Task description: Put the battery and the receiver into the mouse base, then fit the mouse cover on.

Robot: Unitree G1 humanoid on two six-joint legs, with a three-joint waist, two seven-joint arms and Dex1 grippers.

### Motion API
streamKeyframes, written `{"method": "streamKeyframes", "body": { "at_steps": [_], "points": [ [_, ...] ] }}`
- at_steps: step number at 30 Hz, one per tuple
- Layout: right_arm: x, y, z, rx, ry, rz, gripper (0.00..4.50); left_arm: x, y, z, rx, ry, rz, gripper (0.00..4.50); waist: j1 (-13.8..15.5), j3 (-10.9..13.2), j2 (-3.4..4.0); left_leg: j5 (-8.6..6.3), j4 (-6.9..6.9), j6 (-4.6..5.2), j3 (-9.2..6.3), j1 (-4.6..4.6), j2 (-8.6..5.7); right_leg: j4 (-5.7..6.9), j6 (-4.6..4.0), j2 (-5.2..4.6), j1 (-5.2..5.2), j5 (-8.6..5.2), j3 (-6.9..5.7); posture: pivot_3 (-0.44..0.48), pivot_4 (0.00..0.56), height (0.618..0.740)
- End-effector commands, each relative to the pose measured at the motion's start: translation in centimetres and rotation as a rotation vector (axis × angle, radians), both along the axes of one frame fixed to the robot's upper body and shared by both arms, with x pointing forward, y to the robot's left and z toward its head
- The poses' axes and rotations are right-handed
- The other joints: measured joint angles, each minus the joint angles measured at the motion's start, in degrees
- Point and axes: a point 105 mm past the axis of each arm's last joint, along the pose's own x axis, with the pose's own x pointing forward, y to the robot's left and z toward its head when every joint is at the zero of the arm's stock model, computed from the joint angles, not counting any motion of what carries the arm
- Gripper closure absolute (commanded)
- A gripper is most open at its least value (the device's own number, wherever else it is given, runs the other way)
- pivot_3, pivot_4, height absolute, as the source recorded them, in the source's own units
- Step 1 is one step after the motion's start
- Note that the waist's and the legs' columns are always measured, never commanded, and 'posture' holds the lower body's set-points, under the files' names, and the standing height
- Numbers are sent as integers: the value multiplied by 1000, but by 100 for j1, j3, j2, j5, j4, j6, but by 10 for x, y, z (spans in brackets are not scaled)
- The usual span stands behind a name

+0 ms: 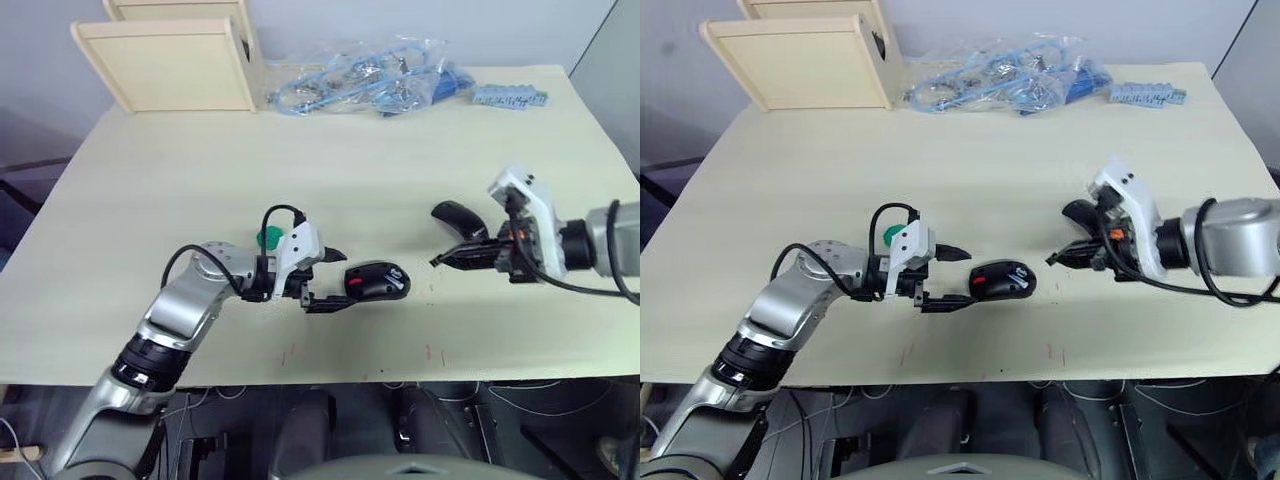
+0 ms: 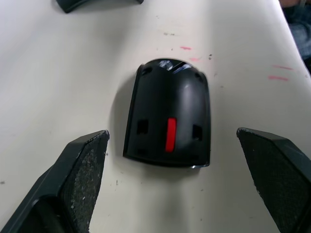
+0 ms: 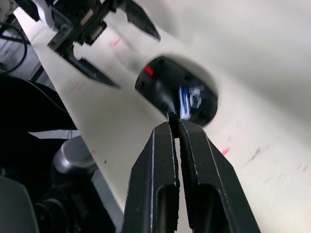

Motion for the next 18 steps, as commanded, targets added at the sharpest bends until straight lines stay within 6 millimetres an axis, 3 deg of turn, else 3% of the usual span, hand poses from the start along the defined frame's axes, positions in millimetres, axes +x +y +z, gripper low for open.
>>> {"method": "streamKeyframes", "body": {
  "at_steps": [1, 18],
  "points": [
    [-6, -6, 10, 38, -61, -51, 4500, 0, -7, 4, -11, -43, -41, 9, -3, 0, 0, 0, 2, 0, 2, 0, 0, 0, 0, -1, 0, 0, 1, 0, 150, 740],
    [-14, -19, -1, 39, -43, -181, 4500, 11, -32, -3, 12, -63, -88, 9, -18, 0, 0, 0, 15, 0, 5, 6, 3, 9, 2, 6, 5, 4, 8, 0, 150, 740]
  ]
}}
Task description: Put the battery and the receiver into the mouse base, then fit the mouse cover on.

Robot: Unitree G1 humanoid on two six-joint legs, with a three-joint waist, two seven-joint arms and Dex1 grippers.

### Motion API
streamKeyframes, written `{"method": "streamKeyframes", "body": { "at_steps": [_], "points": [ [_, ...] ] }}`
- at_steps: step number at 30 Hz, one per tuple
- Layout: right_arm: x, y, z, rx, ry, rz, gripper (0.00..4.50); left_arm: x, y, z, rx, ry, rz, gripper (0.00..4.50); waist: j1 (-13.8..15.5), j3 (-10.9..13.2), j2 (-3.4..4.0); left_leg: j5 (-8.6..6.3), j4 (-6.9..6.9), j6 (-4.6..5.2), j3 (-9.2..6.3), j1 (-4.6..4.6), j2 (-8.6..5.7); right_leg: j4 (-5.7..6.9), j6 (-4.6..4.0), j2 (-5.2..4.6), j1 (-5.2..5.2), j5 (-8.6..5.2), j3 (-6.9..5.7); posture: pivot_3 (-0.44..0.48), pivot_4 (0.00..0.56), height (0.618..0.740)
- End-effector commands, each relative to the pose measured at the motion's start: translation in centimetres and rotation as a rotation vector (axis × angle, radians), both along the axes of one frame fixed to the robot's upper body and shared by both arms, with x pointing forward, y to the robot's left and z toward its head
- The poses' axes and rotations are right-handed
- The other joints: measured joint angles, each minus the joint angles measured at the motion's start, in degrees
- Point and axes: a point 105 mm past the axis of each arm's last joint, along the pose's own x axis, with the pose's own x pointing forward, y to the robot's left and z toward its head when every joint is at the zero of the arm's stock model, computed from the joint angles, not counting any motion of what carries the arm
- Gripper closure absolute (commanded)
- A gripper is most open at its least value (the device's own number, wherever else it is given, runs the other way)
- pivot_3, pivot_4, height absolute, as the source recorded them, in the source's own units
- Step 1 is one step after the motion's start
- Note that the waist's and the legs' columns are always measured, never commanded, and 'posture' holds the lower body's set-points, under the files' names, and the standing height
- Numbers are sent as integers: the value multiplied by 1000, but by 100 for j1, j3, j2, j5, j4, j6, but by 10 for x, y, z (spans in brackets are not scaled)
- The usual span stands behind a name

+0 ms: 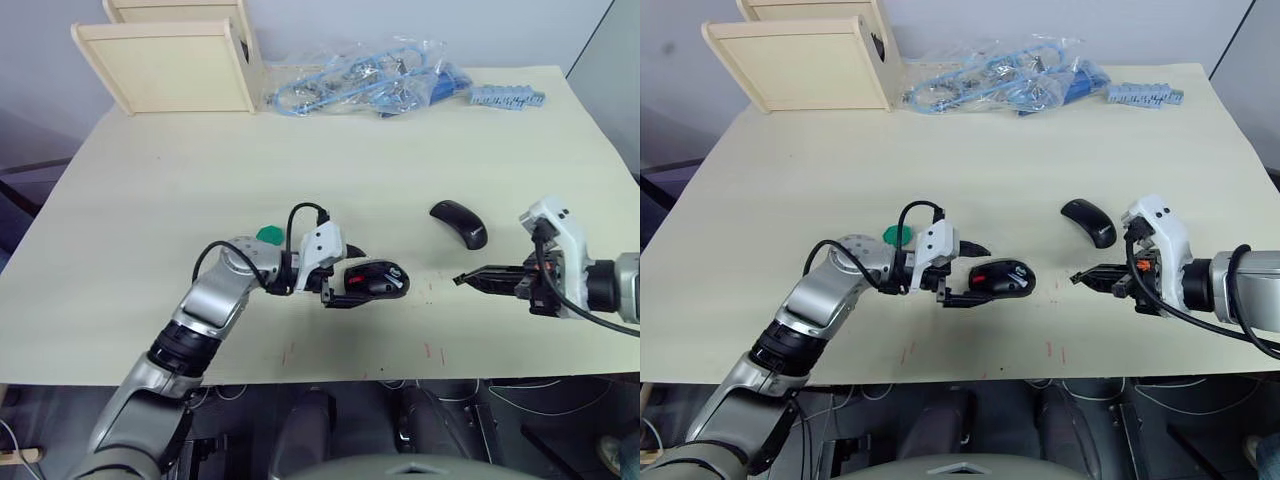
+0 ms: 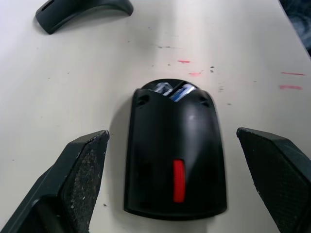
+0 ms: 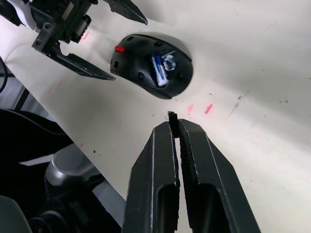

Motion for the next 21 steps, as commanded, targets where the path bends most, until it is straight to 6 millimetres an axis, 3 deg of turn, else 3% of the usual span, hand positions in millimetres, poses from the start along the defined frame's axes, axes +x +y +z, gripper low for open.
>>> {"method": "streamKeyframes", "body": {
  "at_steps": [1, 21],
  "points": [
    [-1, 1, 13, 6, -58, -3, 4500, 0, -4, 4, -2, -33, -24, 9, 3, 0, 0, 0, 0, 0, 0, -1, 0, 0, 0, 0, 0, 0, 0, 0, 150, 740],
    [0, -1, 9, 7, -54, -21, 4500, 5, -15, 3, 0, -37, -51, 9, 5, 0, 0, 0, 2, 0, -1, -1, 0, 0, 0, 0, 1, 0, 0, 0, 150, 740]
  ]
}}
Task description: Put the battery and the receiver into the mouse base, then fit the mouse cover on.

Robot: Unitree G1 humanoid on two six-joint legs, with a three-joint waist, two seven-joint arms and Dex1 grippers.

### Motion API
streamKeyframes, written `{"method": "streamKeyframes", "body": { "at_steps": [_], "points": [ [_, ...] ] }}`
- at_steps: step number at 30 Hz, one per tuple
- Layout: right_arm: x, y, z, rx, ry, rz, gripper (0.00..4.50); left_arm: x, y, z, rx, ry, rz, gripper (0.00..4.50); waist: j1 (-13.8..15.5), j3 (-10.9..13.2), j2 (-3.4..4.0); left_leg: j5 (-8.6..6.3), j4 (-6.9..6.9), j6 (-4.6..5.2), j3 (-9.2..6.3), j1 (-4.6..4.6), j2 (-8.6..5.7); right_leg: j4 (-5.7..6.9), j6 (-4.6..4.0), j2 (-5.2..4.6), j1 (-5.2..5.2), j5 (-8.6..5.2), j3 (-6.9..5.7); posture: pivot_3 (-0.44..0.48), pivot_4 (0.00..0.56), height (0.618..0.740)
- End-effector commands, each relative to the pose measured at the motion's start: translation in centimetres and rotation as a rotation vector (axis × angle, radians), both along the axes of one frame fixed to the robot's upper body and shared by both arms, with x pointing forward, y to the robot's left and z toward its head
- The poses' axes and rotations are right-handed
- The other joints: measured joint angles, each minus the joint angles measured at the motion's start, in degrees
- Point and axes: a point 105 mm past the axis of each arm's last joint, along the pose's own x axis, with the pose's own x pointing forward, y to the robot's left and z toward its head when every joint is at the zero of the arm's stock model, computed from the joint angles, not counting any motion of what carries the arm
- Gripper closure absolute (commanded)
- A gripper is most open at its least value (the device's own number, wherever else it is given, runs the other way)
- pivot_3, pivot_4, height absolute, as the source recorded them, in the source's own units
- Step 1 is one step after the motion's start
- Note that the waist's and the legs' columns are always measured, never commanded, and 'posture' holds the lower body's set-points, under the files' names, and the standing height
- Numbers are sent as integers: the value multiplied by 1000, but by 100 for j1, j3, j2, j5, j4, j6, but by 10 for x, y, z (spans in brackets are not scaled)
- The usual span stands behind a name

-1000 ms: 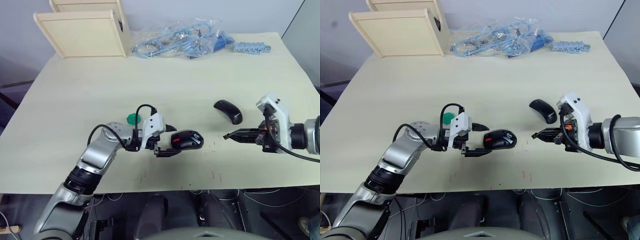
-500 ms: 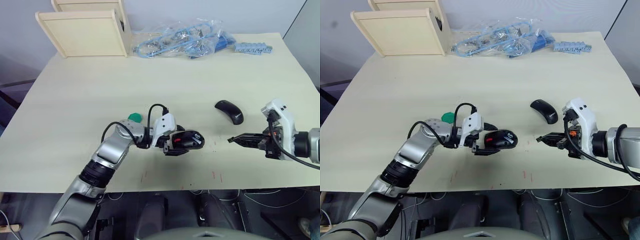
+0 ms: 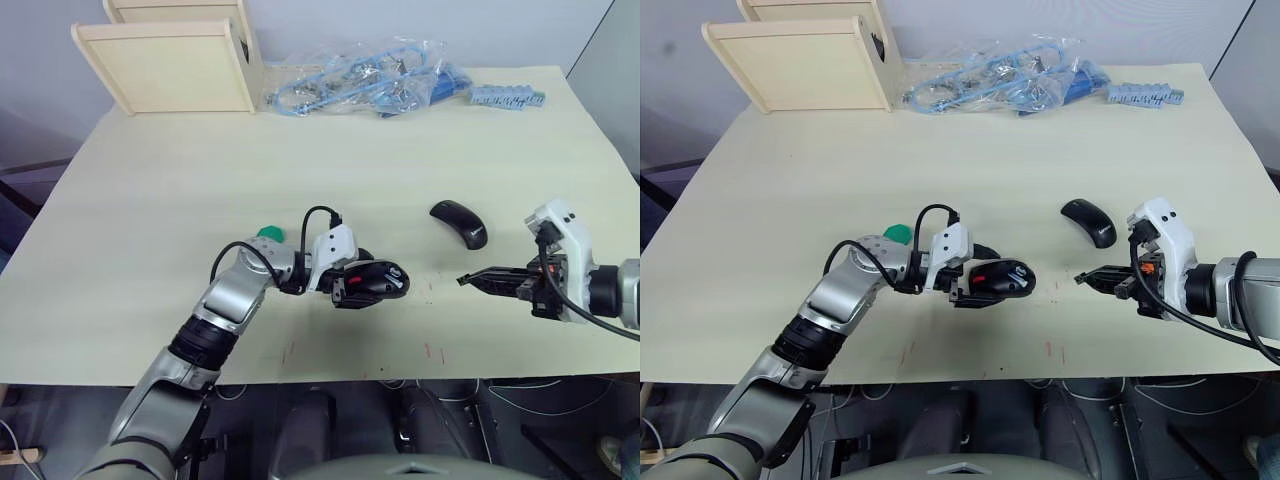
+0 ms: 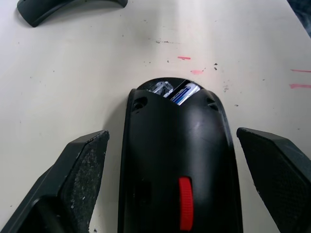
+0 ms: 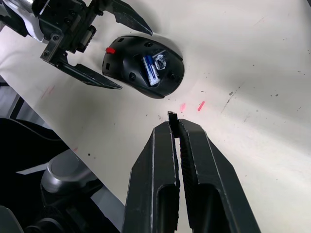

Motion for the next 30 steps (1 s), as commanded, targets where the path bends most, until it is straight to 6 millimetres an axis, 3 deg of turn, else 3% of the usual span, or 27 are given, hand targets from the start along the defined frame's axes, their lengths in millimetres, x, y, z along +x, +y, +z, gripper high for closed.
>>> {"method": "streamKeyframes", "body": {
  "at_steps": [1, 30],
  "points": [
    [0, 3, 12, 7, -50, 15, 4500, -1, -7, 10, -8, -43, -40, 9, 0, 0, 0, 0, 0, 0, 0, 0, 0, 0, 0, 0, 0, 0, 0, 0, 150, 740],
    [1, 5, 13, 11, -58, 19, 4500, 2, -10, 7, 21, -40, -59, 9, 1, 0, 0, 0, 2, 0, 0, 0, 0, 1, 0, 0, 1, 0, 0, 0, 150, 740]
  ]
}}
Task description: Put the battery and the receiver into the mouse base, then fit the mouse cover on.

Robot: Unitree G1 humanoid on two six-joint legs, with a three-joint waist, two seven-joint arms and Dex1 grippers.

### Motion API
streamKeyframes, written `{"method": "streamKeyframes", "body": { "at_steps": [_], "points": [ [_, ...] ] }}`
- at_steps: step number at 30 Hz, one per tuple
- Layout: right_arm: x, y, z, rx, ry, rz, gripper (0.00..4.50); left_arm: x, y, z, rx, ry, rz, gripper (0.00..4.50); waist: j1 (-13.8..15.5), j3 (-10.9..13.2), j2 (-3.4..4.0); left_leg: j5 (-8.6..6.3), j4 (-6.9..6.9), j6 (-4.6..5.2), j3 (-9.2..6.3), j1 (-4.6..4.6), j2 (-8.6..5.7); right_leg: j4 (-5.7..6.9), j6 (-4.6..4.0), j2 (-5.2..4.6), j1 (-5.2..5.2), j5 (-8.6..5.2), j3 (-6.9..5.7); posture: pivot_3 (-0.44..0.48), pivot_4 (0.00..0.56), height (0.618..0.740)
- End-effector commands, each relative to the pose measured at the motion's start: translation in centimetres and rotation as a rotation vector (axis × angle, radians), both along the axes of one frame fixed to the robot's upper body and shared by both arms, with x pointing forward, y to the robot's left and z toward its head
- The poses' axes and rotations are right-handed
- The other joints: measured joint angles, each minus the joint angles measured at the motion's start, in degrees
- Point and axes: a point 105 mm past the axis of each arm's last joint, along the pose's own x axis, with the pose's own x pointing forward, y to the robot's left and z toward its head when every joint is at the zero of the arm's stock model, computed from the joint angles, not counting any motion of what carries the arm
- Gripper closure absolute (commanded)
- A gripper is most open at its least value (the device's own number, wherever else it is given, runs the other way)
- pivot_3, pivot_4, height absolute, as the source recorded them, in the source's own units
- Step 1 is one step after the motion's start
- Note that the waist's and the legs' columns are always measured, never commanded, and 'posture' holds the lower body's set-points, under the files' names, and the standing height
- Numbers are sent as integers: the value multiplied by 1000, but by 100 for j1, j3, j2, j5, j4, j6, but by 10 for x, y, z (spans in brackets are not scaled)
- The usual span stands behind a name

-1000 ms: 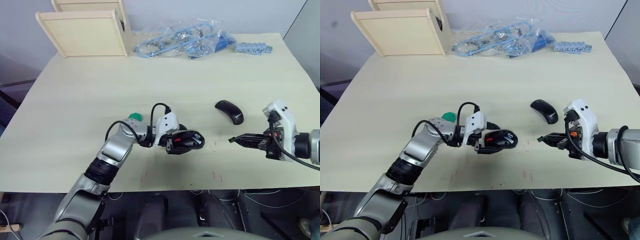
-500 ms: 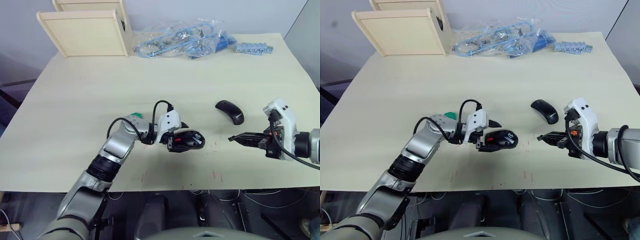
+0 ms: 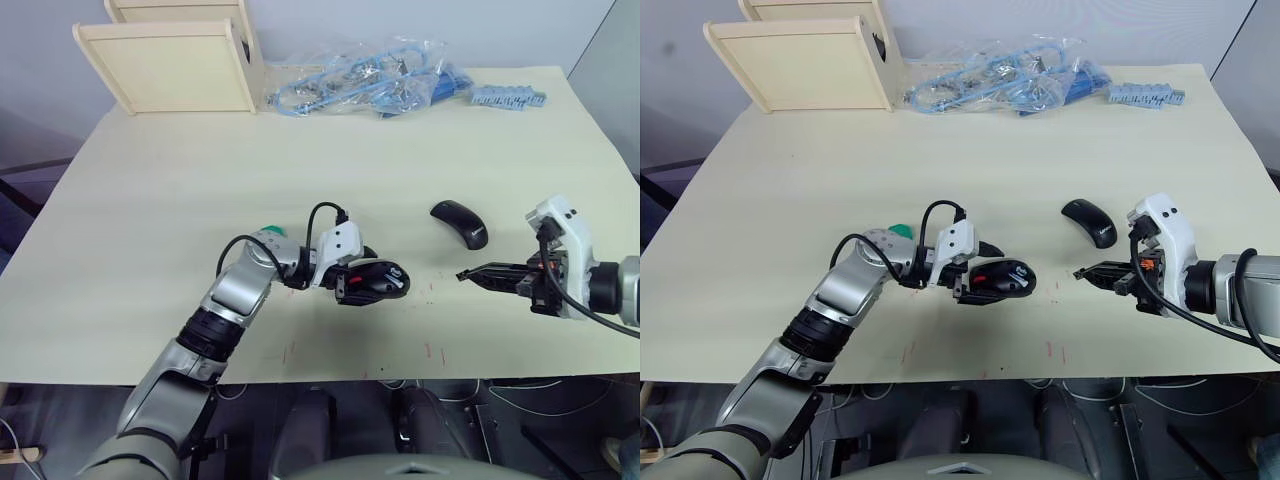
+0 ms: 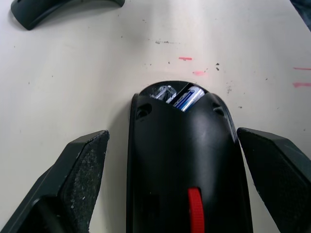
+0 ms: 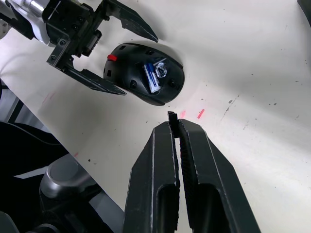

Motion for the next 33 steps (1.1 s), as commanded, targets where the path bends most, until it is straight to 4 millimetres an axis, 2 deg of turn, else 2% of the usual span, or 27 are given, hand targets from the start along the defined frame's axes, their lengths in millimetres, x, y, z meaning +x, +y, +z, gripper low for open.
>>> {"method": "streamKeyframes", "body": {
  "at_steps": [1, 20, 21, 24, 33],
  "points": [
    [-1, 4, 10, 4, -40, 22, 4500, -2, -4, 4, -1, -32, -28, 9, 0, 0, 0, 0, 0, 0, 0, 0, 0, 0, 0, 0, 0, 0, 0, 0, 150, 740],
    [0, 5, 10, 4, -41, 24, 4500, -3, -6, -1, 6, -26, -37, 9, 1, 0, 0, 0, 0, 0, -1, 0, 0, 0, 0, 0, 0, 0, 0, 0, 150, 740],
    [0, 5, 10, 5, -42, 24, 4500, -3, -5, -2, 9, -25, -39, 530, 0, 0, 0, 0, 0, 0, 0, 0, 0, 1, 0, 0, 0, 0, 0, 0, 150, 740],
    [0, 5, 11, 5, -42, 26, 4500, -3, -5, -2, 10, -25, -34, 1598, 0, 0, 0, 0, 1, 0, 0, 0, 0, 1, 0, 0, 0, 0, 0, 0, 150, 740],
    [4, 12, 14, 6, -56, 58, 4500, -4, -5, 3, -4, -35, -10, 1592, -2, 0, 0, 0, 2, 0, 0, 1, 0, 2, 0, 0, 1, 0, 0, 0, 150, 740]
  ]
}}
